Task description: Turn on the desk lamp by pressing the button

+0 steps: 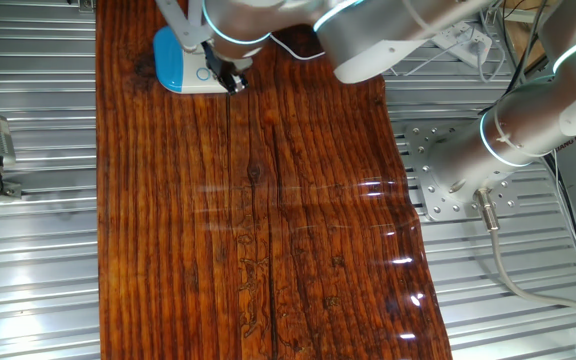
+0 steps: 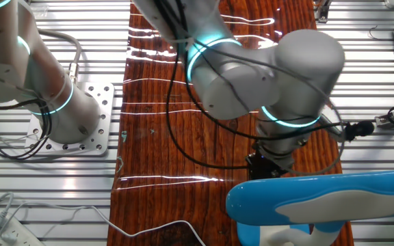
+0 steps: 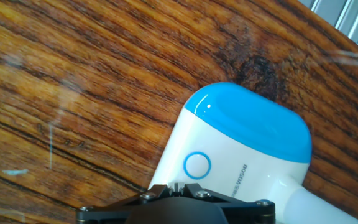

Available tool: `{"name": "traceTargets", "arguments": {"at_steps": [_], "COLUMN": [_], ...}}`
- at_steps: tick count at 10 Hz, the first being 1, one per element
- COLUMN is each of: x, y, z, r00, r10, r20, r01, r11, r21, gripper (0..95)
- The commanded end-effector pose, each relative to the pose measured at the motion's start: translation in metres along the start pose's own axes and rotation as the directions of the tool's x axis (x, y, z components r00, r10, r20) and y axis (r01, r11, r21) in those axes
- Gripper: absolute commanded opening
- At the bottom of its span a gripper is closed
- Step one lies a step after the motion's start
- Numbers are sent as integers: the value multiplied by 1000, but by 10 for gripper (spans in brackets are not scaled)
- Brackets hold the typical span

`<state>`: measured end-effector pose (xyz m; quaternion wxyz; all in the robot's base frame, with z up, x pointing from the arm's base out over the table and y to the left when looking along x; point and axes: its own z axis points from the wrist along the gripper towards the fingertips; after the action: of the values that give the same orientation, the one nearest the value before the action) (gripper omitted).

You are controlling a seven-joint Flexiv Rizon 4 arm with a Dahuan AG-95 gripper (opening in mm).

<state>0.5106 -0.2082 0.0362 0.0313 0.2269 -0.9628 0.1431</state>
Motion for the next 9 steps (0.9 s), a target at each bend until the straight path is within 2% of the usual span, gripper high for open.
{"name": "traceTargets", "arguments": {"at_steps": [1, 4, 6, 7, 8, 9], "x": [1, 2, 2, 2, 2, 1], "y": [1, 1, 1, 1, 0, 0], "z": [40, 39, 39, 39, 39, 39], "r00": [1000, 1000, 1000, 1000, 1000, 1000], "r10": [-4, -4, -2, 17, 16, 22], "r20": [7, 15, 5, -12, -8, -6], "r01": [3, 4, 2, -17, -16, -22], "r11": [1000, 1000, 1000, 1000, 1000, 999], "r21": [21, 4, 6, -11, -11, -25], "gripper": [0, 0, 0, 0, 0, 0]}}
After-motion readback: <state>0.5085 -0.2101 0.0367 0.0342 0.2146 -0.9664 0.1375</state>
